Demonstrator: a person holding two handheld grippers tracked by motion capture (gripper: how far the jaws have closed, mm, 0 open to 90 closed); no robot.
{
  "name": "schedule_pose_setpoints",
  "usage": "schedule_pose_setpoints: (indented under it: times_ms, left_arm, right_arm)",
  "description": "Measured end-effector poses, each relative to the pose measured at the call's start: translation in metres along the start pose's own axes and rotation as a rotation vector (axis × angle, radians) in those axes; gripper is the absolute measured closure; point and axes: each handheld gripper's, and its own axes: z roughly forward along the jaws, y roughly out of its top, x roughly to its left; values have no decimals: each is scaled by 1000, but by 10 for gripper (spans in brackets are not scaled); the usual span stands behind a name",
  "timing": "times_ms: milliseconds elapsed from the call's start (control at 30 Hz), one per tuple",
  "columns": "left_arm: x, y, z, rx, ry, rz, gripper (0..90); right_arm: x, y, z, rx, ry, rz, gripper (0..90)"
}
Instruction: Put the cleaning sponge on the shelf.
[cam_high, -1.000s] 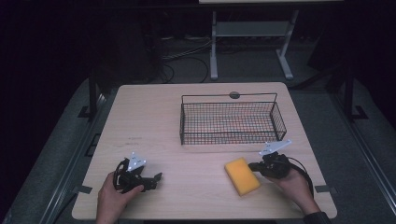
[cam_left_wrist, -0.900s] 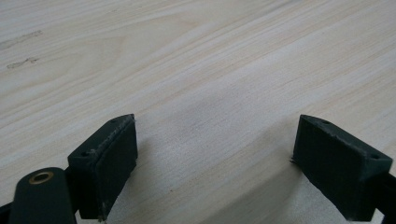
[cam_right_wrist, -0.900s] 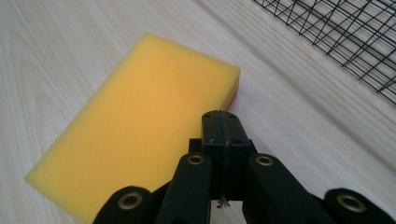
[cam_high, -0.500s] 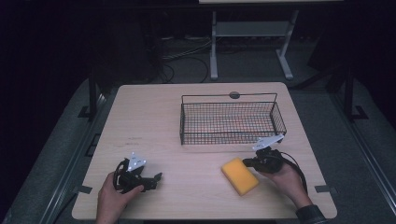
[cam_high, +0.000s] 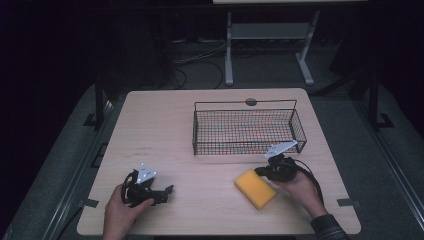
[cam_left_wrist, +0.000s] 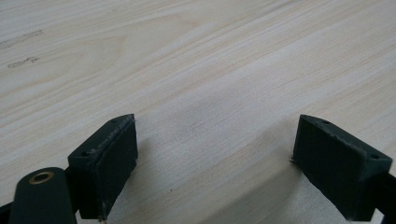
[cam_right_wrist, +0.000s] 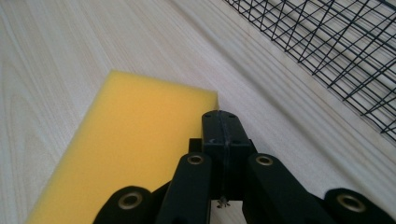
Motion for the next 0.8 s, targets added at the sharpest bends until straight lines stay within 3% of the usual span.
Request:
schedule_pose_setpoints:
  times_ms: [800]
  left_arm:
    - [0, 0, 0, 0, 1, -1, 130]
  right_arm:
    - [17, 22, 20, 6, 52, -59, 899]
